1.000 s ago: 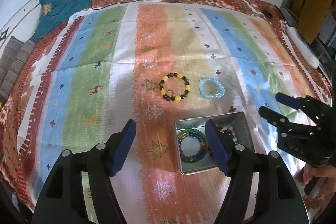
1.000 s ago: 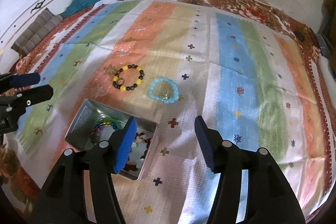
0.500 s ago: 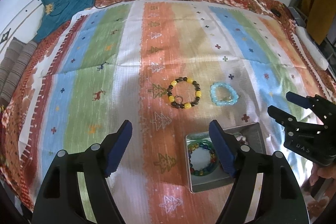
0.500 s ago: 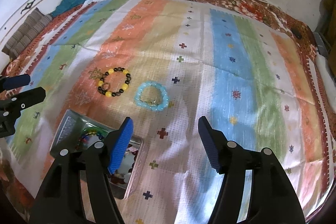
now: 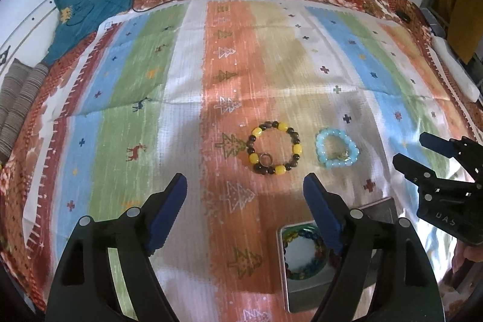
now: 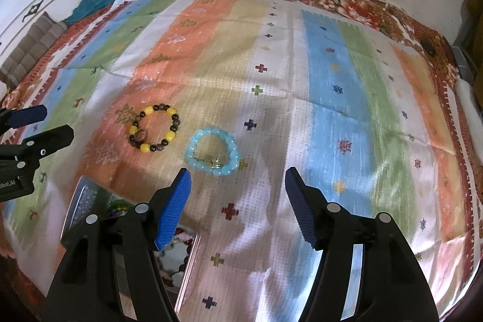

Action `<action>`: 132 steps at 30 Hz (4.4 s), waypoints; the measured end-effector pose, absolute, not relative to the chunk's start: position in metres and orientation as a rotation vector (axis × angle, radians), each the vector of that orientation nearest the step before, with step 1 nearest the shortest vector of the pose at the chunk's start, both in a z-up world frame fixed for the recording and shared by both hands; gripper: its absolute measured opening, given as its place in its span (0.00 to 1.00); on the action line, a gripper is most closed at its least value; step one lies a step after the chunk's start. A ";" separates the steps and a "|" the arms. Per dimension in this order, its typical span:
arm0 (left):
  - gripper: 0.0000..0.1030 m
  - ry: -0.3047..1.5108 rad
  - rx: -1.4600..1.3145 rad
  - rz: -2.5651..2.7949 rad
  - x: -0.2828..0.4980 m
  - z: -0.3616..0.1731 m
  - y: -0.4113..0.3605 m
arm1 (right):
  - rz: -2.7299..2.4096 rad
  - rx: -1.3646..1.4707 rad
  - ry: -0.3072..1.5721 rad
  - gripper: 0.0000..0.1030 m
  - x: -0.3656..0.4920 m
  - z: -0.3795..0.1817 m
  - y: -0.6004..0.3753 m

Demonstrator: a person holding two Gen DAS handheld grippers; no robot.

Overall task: Organize jewelry
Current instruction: 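Move both tools toward the yellow-black and light blue bracelets, then grasp the yellow-black bracelet with left tool while right tool grasps light blue bracelet, then lift both bracelets and carry them over the silver tin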

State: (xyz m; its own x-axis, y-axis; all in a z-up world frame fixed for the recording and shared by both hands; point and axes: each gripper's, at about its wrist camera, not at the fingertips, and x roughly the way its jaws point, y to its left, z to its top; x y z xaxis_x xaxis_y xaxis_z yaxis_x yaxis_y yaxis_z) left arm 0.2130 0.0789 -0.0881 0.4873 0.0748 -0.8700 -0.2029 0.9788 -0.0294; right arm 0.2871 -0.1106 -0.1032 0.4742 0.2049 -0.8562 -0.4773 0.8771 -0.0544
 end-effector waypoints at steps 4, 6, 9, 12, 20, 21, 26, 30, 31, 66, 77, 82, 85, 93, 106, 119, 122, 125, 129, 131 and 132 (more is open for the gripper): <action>0.77 1.066 -0.150 0.182 0.222 -0.098 0.086 | 0.419 -0.309 1.004 0.63 0.295 -0.109 -0.107; 0.77 1.072 -0.151 0.186 0.226 -0.102 0.089 | 0.413 -0.310 1.014 0.63 0.300 -0.114 -0.106; 0.77 1.080 -0.156 0.184 0.232 -0.107 0.091 | 0.412 -0.322 1.016 0.63 0.302 -0.116 -0.103; 0.77 1.084 -0.166 0.186 0.240 -0.111 0.095 | 0.411 -0.342 1.004 0.63 0.303 -0.117 -0.099; 0.77 1.116 -0.177 0.175 0.255 -0.125 0.098 | 0.400 -0.351 1.026 0.63 0.316 -0.129 -0.098; 0.77 1.122 -0.181 0.167 0.257 -0.127 0.098 | 0.397 -0.352 1.027 0.63 0.317 -0.130 -0.098; 0.79 1.143 -0.171 0.158 0.265 -0.133 0.100 | 0.396 -0.357 1.037 0.63 0.323 -0.138 -0.093; 0.79 1.168 -0.171 0.144 0.272 -0.142 0.100 | 0.393 -0.366 1.046 0.63 0.330 -0.146 -0.089; 0.79 1.172 -0.162 0.143 0.274 -0.145 0.099 | 0.390 -0.365 1.048 0.63 0.333 -0.147 -0.088; 0.10 1.253 -0.030 0.133 0.310 -0.193 0.100 | 0.421 -0.440 1.117 0.23 0.363 -0.188 -0.065; 0.09 1.243 -0.081 0.134 0.308 -0.175 0.108 | 0.413 -0.382 1.055 0.12 0.365 -0.168 -0.077; 0.09 1.207 -0.099 0.109 0.303 -0.152 0.104 | 0.438 -0.368 1.024 0.12 0.358 -0.152 -0.073; 0.09 1.196 -0.095 0.092 0.300 -0.143 0.098 | 0.449 -0.363 1.012 0.12 0.353 -0.144 -0.071; 0.09 1.161 -0.081 0.071 0.291 -0.122 0.085 | 0.469 -0.370 0.964 0.12 0.335 -0.123 -0.066; 0.09 1.127 -0.083 0.058 0.279 -0.101 0.076 | 0.473 -0.356 0.925 0.12 0.319 -0.106 -0.069; 0.09 1.104 -0.097 0.042 0.262 -0.084 0.069 | 0.463 -0.358 0.897 0.12 0.301 -0.092 -0.075; 0.09 1.094 -0.098 0.041 0.255 -0.080 0.066 | 0.459 -0.362 0.885 0.12 0.297 -0.089 -0.077; 0.09 1.081 -0.098 0.033 0.249 -0.074 0.063 | 0.464 -0.342 0.882 0.12 0.292 -0.085 -0.080; 0.09 1.055 -0.105 0.022 0.241 -0.063 0.058 | 0.477 -0.336 0.864 0.12 0.283 -0.078 -0.082; 0.09 1.046 -0.111 0.017 0.237 -0.059 0.057 | 0.494 -0.328 0.859 0.12 0.280 -0.075 -0.081; 0.09 1.043 -0.114 0.010 0.234 -0.056 0.055 | 0.497 -0.317 0.858 0.12 0.278 -0.073 -0.082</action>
